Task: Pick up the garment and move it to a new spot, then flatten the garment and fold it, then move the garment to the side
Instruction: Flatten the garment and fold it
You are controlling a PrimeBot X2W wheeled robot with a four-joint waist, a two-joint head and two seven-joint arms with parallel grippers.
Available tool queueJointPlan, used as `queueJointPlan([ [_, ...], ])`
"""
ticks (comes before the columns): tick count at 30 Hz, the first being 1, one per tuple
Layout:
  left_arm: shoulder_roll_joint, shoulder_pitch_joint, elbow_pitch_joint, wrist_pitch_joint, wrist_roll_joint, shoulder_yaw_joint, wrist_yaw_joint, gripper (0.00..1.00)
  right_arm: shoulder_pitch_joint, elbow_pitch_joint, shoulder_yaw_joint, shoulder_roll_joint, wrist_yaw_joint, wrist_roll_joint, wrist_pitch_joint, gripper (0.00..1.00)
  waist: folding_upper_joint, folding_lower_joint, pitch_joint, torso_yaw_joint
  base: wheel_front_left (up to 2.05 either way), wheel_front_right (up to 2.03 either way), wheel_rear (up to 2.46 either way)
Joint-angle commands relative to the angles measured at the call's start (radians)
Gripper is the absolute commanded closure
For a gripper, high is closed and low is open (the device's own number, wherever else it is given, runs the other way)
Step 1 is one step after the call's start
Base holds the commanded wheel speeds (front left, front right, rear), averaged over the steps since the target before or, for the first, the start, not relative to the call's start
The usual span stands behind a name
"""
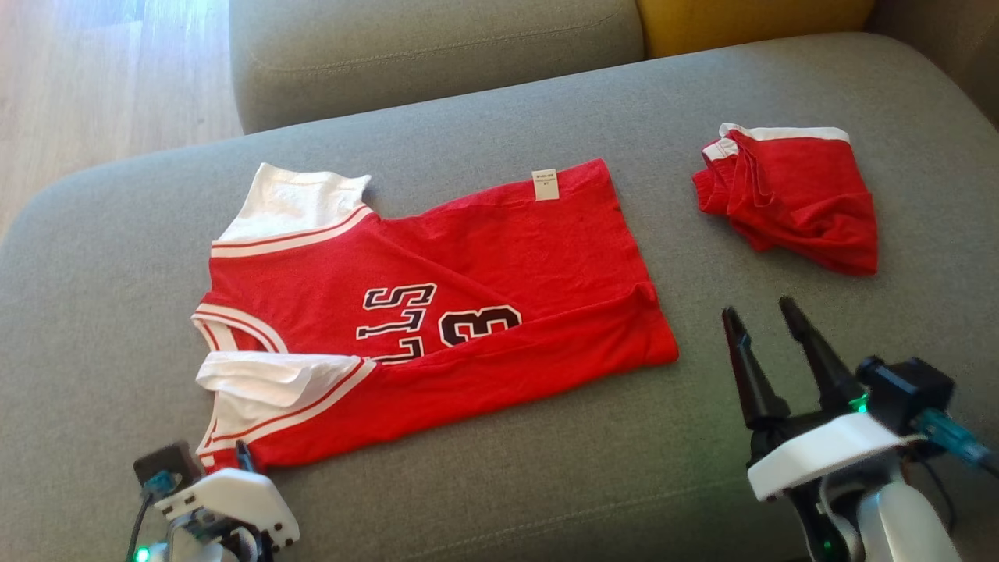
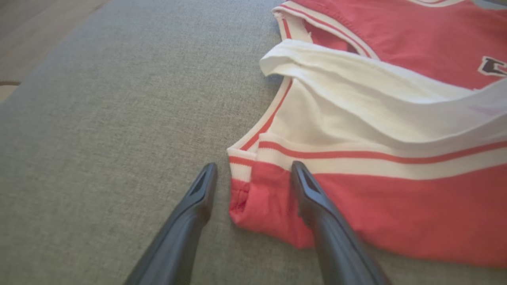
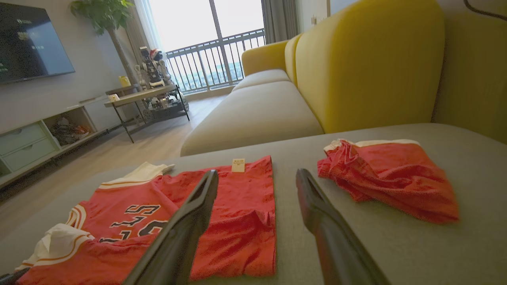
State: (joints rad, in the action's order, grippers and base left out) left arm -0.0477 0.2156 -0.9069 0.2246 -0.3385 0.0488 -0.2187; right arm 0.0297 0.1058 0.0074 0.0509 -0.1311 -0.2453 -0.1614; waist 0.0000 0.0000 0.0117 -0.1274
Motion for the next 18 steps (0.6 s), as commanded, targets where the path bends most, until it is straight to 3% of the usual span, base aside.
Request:
queueJointPlan([
  [1, -0.013, 0.025, -0.011, -0.011, -0.006, -0.023, 0.004, 0.07, 0.049, -0.010, 0.023, 0.002, 0.000, -0.007, 0.020, 0.00, 0.0000, 0.0000, 0.001, 0.001, 0.00, 0.00, 0.00],
  [4, -0.013, 0.035, -0.024, -0.007, -0.007, -0.017, 0.010, 0.00, 0.071, 0.056, 0.008, 0.000, 0.000, -0.013, 0.072, 0.00, 0.0000, 0.0000, 0.004, 0.007, 0.00, 0.00, 0.00],
  [11, -0.010, 0.061, -0.040, 0.005, 0.001, 0.015, 0.025, 0.00, 0.185, 0.345, -0.044, 0.000, 0.000, -0.166, 0.150, 0.00, 0.0000, 0.0000, 0.016, 0.045, 0.00, 0.00, 0.00],
  [14, -0.007, 0.074, -0.048, 0.009, 0.006, 0.045, 0.032, 0.00, 0.269, 0.522, -0.031, 0.000, 0.000, -0.242, 0.145, 0.00, 0.0000, 0.0000, 0.026, 0.069, 0.00, 0.00, 0.00],
  [18, -0.005, 0.082, -0.052, 0.011, 0.000, 0.060, 0.033, 0.00, 0.320, 0.630, -0.001, -0.001, 0.000, -0.271, 0.126, 0.00, 0.0000, 0.0000, 0.032, 0.080, 0.00, 0.00, 0.00],
])
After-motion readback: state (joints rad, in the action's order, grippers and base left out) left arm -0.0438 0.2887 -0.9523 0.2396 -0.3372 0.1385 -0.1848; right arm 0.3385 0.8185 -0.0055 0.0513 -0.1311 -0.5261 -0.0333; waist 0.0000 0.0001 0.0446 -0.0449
